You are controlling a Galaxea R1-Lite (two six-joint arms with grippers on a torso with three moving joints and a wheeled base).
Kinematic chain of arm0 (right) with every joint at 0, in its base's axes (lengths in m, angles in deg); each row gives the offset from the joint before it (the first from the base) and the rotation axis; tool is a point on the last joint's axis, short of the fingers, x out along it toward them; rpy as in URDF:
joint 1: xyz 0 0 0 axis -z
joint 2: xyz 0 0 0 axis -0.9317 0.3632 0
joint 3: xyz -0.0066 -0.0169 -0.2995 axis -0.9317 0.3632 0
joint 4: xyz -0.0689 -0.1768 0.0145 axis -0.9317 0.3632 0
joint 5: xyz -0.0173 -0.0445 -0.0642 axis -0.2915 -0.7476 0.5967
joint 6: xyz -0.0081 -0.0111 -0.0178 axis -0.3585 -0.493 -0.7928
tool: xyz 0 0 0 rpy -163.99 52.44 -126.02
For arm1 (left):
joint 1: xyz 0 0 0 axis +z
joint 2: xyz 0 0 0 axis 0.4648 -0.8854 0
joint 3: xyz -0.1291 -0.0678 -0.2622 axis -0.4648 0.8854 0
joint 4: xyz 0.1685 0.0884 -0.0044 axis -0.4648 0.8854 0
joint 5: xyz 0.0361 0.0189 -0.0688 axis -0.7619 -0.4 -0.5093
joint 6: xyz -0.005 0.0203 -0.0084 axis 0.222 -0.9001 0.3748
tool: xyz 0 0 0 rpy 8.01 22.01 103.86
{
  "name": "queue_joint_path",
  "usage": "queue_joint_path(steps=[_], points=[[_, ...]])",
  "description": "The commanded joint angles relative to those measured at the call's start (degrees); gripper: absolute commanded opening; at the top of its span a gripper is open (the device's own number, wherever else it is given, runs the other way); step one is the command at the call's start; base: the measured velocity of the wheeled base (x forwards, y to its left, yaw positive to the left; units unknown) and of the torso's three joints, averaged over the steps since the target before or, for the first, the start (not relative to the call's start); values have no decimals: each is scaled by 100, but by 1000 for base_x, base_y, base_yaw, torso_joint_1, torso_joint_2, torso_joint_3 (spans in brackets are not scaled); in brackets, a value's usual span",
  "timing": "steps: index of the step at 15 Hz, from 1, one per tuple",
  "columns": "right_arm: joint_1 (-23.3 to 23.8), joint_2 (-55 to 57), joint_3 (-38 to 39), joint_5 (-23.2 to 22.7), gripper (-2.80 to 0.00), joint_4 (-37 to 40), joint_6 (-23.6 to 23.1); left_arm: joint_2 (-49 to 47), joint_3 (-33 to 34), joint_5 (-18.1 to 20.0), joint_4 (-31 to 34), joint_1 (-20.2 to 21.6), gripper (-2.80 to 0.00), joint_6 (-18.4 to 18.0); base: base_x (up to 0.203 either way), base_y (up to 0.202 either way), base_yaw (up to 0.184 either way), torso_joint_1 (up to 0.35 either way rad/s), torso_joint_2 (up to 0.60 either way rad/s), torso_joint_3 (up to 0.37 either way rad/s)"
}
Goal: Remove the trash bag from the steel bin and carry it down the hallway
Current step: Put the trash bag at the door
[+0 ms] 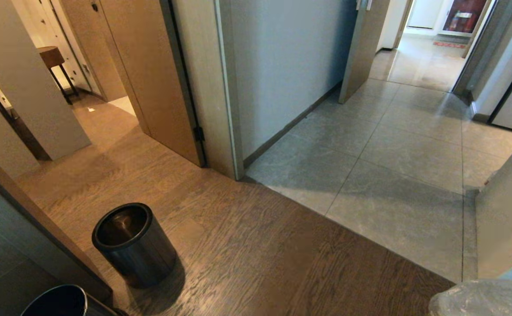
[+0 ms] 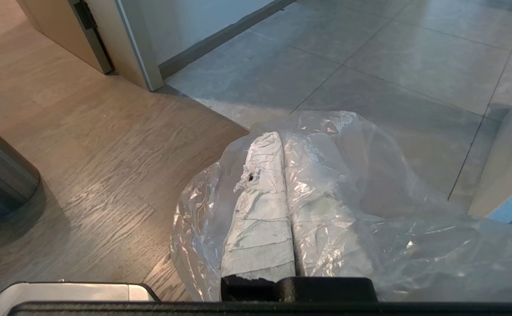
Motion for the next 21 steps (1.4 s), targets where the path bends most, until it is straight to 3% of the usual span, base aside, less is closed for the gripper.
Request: queue_joint_path(steps=[1, 21], points=[[-2, 7, 0, 1, -280, -1, -2, 0, 66, -2, -3, 0, -280, 2, 0, 0, 0, 0, 0, 0], [-2, 7, 0, 1, -280, -1, -2, 0, 70, -2, -3, 0, -280, 2, 0, 0, 0, 0, 0, 0]])
